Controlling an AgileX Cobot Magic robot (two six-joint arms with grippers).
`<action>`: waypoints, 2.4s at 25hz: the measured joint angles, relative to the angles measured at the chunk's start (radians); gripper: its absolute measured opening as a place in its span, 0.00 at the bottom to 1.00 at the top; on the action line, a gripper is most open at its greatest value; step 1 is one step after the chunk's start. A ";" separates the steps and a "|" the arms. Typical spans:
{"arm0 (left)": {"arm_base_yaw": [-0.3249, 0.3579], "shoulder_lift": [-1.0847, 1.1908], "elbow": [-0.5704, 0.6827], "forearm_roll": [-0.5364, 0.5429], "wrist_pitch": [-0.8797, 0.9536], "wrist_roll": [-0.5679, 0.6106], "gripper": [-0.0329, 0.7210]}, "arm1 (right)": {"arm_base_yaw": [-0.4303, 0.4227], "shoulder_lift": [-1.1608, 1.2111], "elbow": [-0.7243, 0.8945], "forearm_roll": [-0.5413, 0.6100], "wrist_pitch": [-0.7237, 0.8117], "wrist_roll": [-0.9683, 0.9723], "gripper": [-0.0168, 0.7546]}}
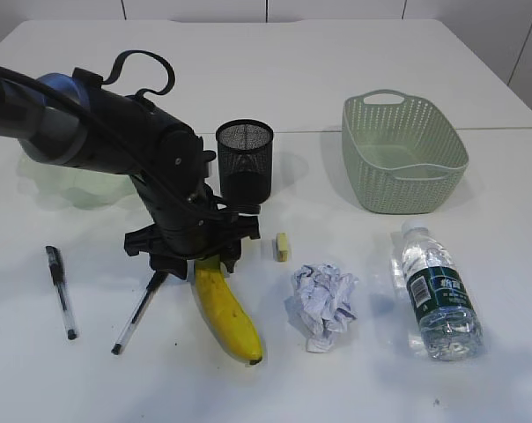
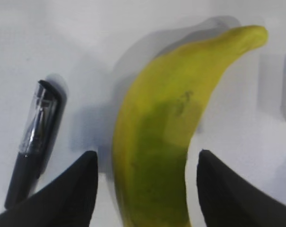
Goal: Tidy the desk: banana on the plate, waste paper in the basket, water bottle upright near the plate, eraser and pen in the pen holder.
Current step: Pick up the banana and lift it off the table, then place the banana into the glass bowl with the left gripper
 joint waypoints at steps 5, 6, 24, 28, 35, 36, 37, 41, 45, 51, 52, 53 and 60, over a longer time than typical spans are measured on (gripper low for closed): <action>0.000 0.005 0.000 0.000 0.000 0.000 0.60 | 0.000 0.000 0.000 0.000 0.000 0.000 0.59; 0.000 0.008 0.000 -0.002 0.000 0.000 0.59 | 0.000 0.000 0.000 0.000 0.000 0.000 0.59; 0.000 -0.039 0.000 -0.011 0.006 -0.001 0.41 | 0.000 0.000 0.000 0.000 0.000 0.000 0.59; 0.000 -0.081 0.000 -0.016 0.035 -0.001 0.41 | 0.000 0.000 0.000 0.000 0.000 0.000 0.59; 0.000 -0.154 0.000 0.000 0.080 -0.001 0.41 | 0.000 0.000 0.000 0.000 0.000 -0.001 0.59; 0.000 -0.167 0.000 0.013 0.080 -0.001 0.41 | 0.000 0.000 0.000 0.000 0.000 -0.001 0.59; 0.000 -0.178 0.000 0.026 0.080 -0.001 0.41 | 0.000 0.000 0.000 0.000 0.000 -0.001 0.59; 0.046 -0.216 0.000 0.048 0.080 -0.005 0.41 | 0.000 0.000 0.000 0.000 0.000 -0.001 0.59; 0.158 -0.243 0.000 0.018 0.075 -0.015 0.41 | 0.000 0.000 0.000 0.000 0.000 -0.001 0.59; 0.355 -0.266 -0.007 -0.140 0.007 -0.018 0.41 | 0.000 0.000 0.000 0.000 0.000 -0.001 0.59; 0.374 -0.266 -0.012 -0.161 -0.007 -0.018 0.41 | 0.000 0.000 0.000 0.000 0.000 -0.001 0.59; 0.394 -0.266 -0.022 -0.175 -0.020 -0.020 0.41 | 0.000 0.000 0.000 0.000 0.000 -0.001 0.59; 0.476 -0.238 -0.161 -0.221 -0.082 -0.022 0.41 | 0.000 0.011 0.000 0.001 0.000 -0.001 0.59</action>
